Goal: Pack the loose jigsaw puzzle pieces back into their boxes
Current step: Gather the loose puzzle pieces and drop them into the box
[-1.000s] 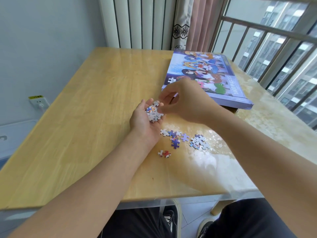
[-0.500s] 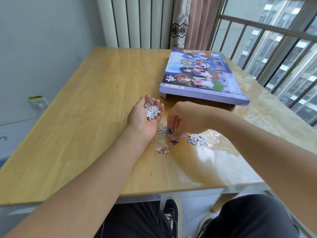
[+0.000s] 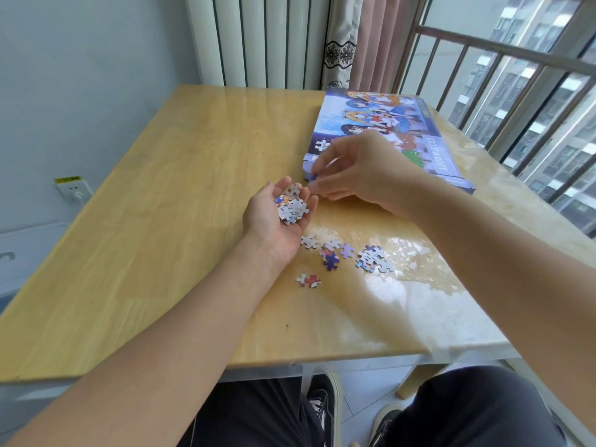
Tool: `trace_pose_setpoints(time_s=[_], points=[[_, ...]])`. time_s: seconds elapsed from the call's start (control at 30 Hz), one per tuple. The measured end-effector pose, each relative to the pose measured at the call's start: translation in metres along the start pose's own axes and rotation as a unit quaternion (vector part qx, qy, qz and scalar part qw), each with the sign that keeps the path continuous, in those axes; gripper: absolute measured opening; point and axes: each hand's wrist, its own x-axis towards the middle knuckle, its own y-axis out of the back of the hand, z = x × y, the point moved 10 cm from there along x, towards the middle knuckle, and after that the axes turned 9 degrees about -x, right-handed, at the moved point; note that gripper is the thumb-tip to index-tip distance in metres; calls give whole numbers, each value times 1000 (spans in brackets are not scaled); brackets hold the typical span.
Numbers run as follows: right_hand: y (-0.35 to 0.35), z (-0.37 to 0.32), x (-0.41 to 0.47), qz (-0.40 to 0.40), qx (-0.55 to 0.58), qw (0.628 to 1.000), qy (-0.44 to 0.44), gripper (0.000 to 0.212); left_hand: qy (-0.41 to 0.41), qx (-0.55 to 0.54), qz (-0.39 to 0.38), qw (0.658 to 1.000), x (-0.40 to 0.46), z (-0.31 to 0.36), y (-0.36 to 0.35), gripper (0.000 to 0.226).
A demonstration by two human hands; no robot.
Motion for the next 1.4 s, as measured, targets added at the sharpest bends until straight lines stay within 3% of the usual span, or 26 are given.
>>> trace_pose_setpoints(time_s=[0.17, 0.3, 0.67, 0.9, 1.0, 1.1, 1.17, 1.23, 1.3, 1.37, 1.4], points=[[-11, -34, 5, 26, -244, 965, 98, 17, -2, -22, 15, 1000, 1, 6, 3, 17], [-40, 15, -20, -176, -363, 914, 38, 31, -13, -51, 31, 998, 6, 9, 7, 19], [-41, 30, -21, -196, -364, 909, 55, 14, -11, -18, 12, 1000, 2, 3, 2, 25], [-28, 40, -22, -185, -232, 955, 23, 26, -8, 3, 8, 1000, 1, 1, 1, 28], [-10, 29, -16, -135, -36, 990, -3, 22, 1, 14, 1, 1000, 0, -1, -2, 29], [-12, 14, -1, -68, 130, 989, -18, 19, 26, 36, -10, 999, -4, -7, -5, 31], [-11, 4, 5, -14, 71, 997, 11, 21, 31, 29, -8, 999, -5, -8, -4, 31], [-4, -7, 3, 12, -111, 992, 57, 23, 21, 1, 0, 1000, -4, -3, -1, 28], [-15, 0, -7, -73, -293, 952, 56, 30, 7, -30, 12, 999, -1, 2, 1, 25], [-34, 23, -24, -175, -348, 921, 15, 41, 1, -38, 21, 999, 0, 2, 3, 24], [-41, 27, -30, -188, -347, 919, 12, 44, 0, -35, 20, 999, 0, 2, 2, 24]])
